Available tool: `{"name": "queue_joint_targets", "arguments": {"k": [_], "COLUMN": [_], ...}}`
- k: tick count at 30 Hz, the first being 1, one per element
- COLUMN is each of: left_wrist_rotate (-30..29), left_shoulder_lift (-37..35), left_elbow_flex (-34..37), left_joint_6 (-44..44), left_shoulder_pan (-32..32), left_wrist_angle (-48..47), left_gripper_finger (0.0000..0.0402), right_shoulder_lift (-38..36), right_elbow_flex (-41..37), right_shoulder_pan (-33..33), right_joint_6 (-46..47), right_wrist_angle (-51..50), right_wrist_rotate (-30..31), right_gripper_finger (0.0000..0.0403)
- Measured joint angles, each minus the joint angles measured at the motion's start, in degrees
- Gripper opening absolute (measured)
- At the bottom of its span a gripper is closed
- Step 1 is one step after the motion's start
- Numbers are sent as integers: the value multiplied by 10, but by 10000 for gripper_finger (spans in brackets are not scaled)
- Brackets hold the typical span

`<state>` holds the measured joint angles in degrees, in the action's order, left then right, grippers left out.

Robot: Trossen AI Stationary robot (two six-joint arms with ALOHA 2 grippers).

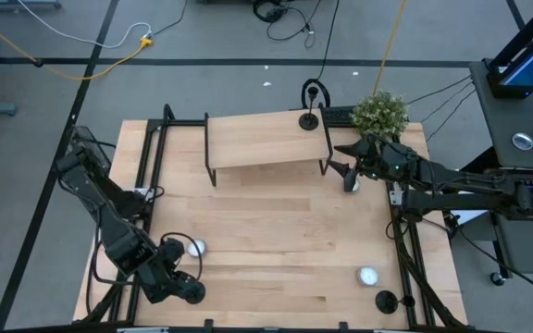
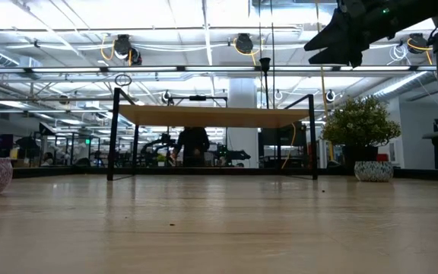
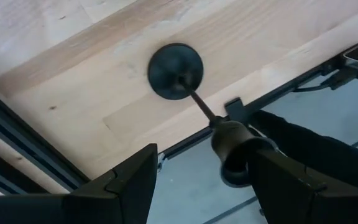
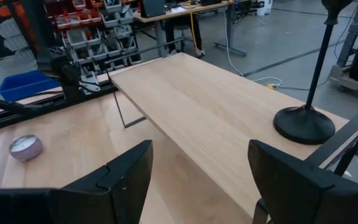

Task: Pick & Place candle stick holders
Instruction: Put the left black candle holder on the shelf aligned with the other black candle holder

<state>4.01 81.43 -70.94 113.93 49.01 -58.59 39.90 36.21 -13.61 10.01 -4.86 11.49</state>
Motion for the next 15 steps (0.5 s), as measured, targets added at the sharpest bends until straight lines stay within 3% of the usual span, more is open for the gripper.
{"name": "queue_joint_targets", "arguments": {"k": [15], "left_wrist_rotate": [-1], "left_shoulder_lift": [7], "left_elbow_flex": [0], "left_joint_6": [4], "left_shoulder_pan": [-2], "left_wrist_angle": [-26], "left_gripper_finger": [235], "right_shoulder_lift": [0], "right_elbow_flex": [0], "right_shoulder_pan": [0], "right_joint_6": [65], "right_wrist_angle": [-1], "right_wrist_rotate": [0], "right_gripper_finger": [257]}}
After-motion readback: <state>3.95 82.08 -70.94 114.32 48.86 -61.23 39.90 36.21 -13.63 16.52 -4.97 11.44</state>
